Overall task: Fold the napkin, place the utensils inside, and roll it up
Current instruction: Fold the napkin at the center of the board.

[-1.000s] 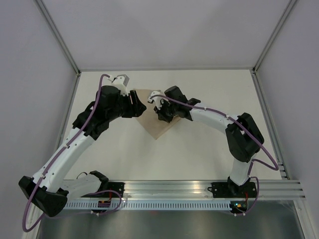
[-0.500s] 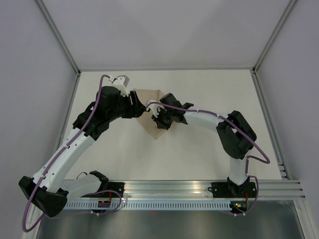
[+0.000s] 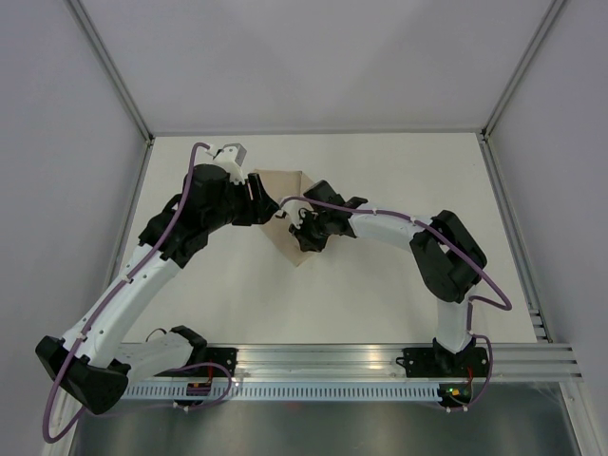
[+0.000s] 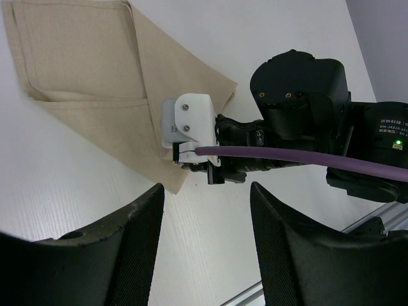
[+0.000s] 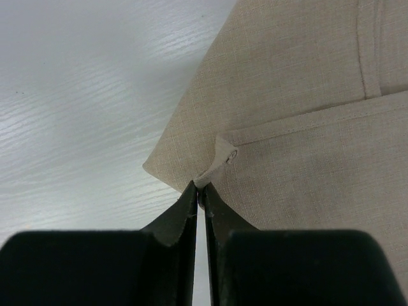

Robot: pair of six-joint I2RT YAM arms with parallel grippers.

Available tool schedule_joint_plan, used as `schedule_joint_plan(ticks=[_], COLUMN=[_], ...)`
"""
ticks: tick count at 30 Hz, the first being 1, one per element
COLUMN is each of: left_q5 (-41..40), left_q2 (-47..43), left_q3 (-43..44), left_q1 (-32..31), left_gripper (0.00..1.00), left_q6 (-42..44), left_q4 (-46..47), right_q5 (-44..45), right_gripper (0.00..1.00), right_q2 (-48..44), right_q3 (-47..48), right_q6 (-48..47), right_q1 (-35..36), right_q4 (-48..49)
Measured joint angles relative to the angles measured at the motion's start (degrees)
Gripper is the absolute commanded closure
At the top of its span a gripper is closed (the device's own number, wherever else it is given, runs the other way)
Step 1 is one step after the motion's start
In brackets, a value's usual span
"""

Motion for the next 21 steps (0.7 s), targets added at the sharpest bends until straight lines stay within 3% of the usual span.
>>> schedule_joint_plan(ticks=[6,9,19,21], left_q5=[0.0,0.0,0.0,0.0], left_q2=[0.0,0.0,0.0,0.0], left_q3=[0.0,0.0,0.0,0.0], left_q1=[0.0,0.0,0.0,0.0], left_gripper=[0.38,0.38,0.36,0.35], left_q6=[0.0,0.0,0.0,0.0], left_q4=[0.0,0.0,0.0,0.0], right_q5=[-1.7,-2.5,-4.7,-5.3], right_gripper=[0.86,0.77,0.71,0.63], right_q2=[0.0,0.4,1.5,1.5], right_q3=[0.0,0.1,2.1,2.8], right_q6=[-0.4,-0.4,-0.4,-0.2], right_q1=[0.1,0.2,0.2,0.2], right_q4=[-1.9,-2.2,-4.7,-5.2])
